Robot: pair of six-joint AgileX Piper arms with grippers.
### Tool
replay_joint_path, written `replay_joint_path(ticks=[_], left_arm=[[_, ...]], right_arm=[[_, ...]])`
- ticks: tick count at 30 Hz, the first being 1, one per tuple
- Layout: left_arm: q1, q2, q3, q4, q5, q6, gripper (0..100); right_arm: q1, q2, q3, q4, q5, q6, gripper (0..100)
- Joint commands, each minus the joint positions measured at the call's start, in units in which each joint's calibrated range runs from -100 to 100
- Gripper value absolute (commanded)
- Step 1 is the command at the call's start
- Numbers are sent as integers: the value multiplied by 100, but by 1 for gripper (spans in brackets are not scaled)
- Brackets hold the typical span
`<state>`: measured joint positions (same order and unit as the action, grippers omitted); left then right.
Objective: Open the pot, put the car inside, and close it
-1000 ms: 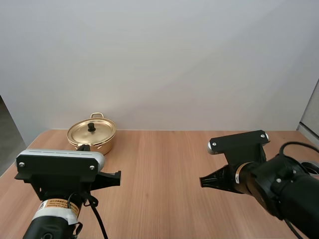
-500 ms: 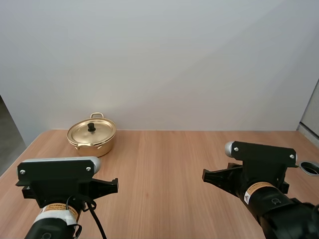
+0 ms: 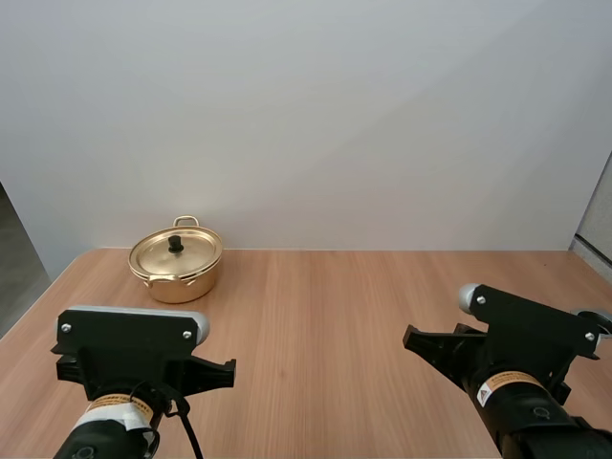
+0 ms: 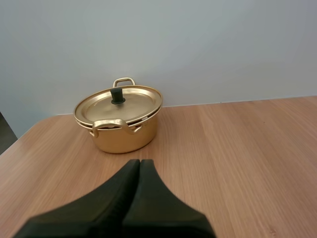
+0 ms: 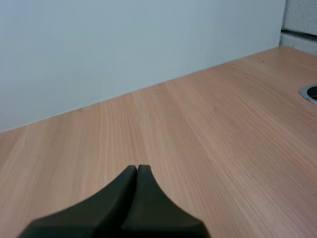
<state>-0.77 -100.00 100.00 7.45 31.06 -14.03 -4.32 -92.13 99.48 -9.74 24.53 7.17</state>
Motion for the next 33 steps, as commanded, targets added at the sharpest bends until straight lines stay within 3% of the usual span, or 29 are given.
replay_joint_path(ticks=[1, 14, 29, 33], left_arm=[[2, 0, 0, 7, 10, 2, 0], [2, 0, 0, 18, -36, 2, 0], [2, 0, 0, 18, -36, 2, 0], [2, 0, 0, 18, -36, 2, 0]], right_arm=[[-1, -214, 52, 1, -46, -555, 0], [390, -787, 52, 166, 861, -652, 0], [400, -787, 52, 823, 1006, -609, 0], [400, -787, 52, 824, 969, -1086, 0]])
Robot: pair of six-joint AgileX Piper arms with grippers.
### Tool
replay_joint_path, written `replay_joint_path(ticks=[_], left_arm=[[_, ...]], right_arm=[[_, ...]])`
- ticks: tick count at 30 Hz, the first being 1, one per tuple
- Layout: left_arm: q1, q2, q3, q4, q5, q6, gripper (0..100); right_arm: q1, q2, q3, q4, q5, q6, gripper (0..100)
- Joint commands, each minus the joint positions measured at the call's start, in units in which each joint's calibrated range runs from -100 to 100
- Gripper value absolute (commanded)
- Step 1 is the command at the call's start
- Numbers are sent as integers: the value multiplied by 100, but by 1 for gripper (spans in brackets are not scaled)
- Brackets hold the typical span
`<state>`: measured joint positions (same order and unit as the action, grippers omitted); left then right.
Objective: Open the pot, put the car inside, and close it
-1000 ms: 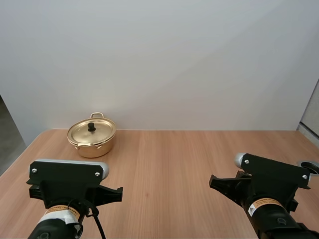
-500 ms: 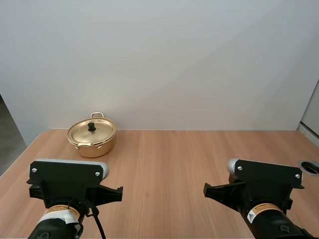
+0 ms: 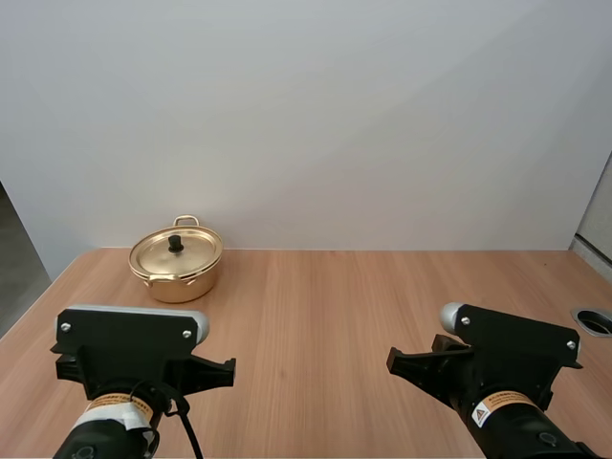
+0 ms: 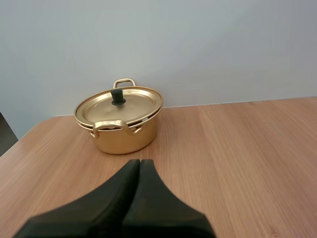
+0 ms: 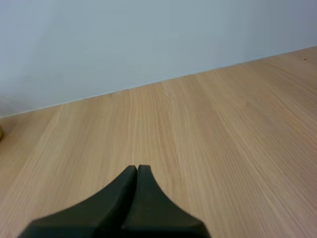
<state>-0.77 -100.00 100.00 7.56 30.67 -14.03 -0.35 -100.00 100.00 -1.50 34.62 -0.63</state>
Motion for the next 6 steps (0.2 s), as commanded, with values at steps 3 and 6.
replay_joint_path(ticks=[3, 6], left_arm=[[2, 0, 0, 7, 3, 2, 0], [2, 0, 0, 7, 3, 2, 0]], right_arm=[[2, 0, 0, 107, -141, -576, 0], [2, 0, 0, 238, -186, -811, 0]])
